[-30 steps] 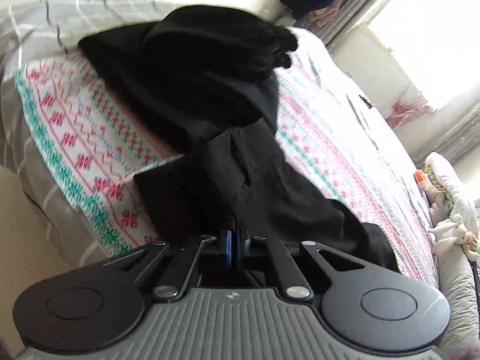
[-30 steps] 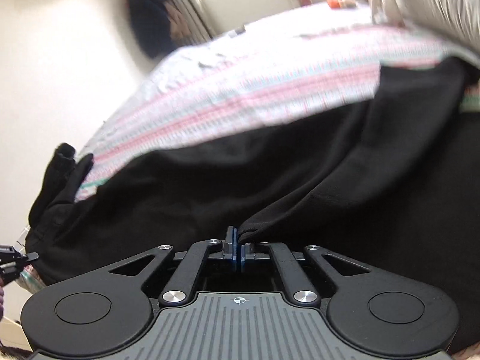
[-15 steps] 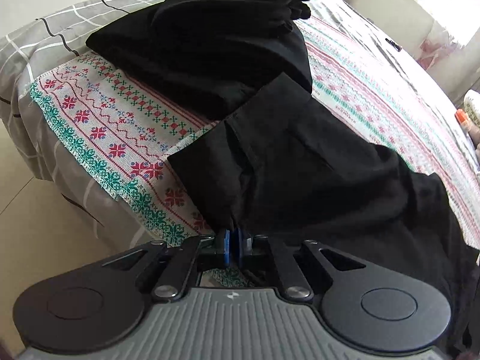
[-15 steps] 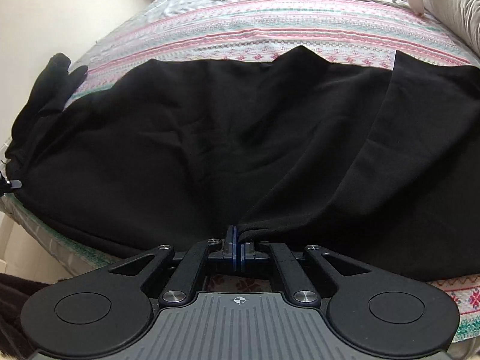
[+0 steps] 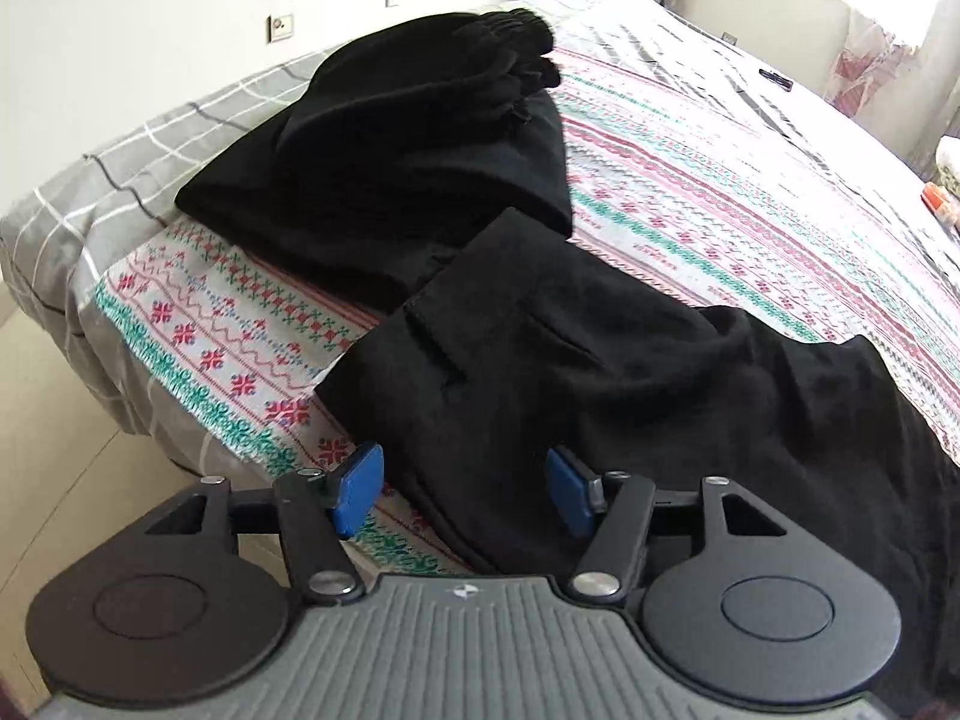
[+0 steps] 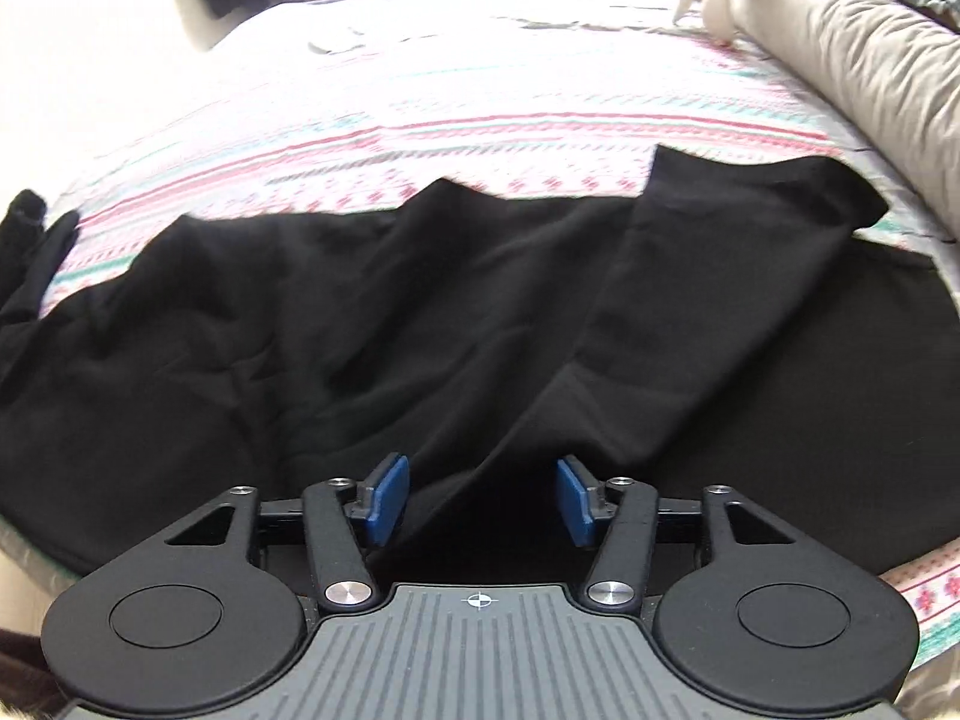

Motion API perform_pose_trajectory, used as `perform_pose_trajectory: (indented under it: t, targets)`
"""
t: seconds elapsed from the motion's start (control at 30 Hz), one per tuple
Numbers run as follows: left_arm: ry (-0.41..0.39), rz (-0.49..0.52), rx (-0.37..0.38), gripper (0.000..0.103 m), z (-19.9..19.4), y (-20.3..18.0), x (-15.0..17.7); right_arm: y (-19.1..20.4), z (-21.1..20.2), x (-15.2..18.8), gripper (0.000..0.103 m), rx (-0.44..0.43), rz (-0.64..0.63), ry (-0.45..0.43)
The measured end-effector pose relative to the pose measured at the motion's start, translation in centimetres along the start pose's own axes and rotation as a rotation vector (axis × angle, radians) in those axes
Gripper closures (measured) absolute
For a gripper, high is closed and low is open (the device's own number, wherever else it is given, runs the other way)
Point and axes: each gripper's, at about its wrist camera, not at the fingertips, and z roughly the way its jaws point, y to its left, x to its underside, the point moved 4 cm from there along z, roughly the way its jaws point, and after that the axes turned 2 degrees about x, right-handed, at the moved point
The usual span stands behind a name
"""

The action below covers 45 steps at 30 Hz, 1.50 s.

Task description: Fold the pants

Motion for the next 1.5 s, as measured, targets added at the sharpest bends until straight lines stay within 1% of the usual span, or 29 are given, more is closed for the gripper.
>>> perform_pose_trajectory:
  t: [0.13,0.17,0.27,0.33,0.4,0.53,0.77,0.87,0.93,1.03,1.2,1.33,1.4,1.5]
  targets:
    - [-0.015,0.037,0.039,0.014,-0.5,-2.0,0.1,-1.6,-0.5,-0.6,0.042,0.052,-0.002,-0.045]
    - [-0.015,0.044,0.055,0.012,-0.6,-2.5,0.2,-2.2,-0.6,-0.8,0.042,0.053,0.007,-0.050]
    - [-0.015,0.065,0.102,0.012,-0.7,-4.0,0.7,-3.3,-0.8,-1.3,0.041,0.046,0.036,-0.054]
    - [-0.018,0.109,0.128,0.010,-0.8,-5.8,1.1,-3.9,-0.9,-1.7,0.040,0.048,0.047,-0.061]
    - [-0.019,0.161,0.149,0.008,-0.7,-7.9,1.5,-4.6,-1.0,-2.1,0.036,0.051,0.063,-0.066]
    - [-0.009,0.258,0.193,0.006,-0.2,-12.0,2.3,-6.0,-0.6,-3.4,0.035,0.055,0.109,-0.071]
    - [-0.010,0.371,0.311,0.004,-0.2,-19.7,4.0,-8.0,0.4,-5.7,0.034,0.078,0.177,-0.076]
    - [0.003,0.419,0.375,0.004,-0.2,-23.3,5.3,-9.1,1.1,-6.6,0.034,0.073,0.206,-0.071]
    - [0.024,0.451,0.422,0.004,0.0,-25.9,6.2,-9.9,1.6,-7.1,0.034,0.061,0.226,-0.063]
    - [0.054,0.504,0.491,0.004,0.5,-29.5,7.8,-10.9,2.6,-8.0,0.033,0.065,0.248,-0.040]
    - [0.106,0.571,0.580,0.004,1.3,-35.0,10.7,-11.8,4.0,-10.0,0.033,0.050,0.259,-0.028]
    - [0.124,0.576,0.656,0.005,2.0,-38.6,12.1,-12.3,5.7,-11.6,0.033,0.034,0.288,-0.014]
    - [0.141,0.569,0.689,0.010,2.5,-40.2,12.6,-12.2,6.8,-12.2,0.034,0.020,0.301,-0.004]
    - [0.192,0.534,0.745,0.018,3.5,-42.3,13.1,-11.9,8.4,-12.9,0.035,-0.010,0.314,0.010]
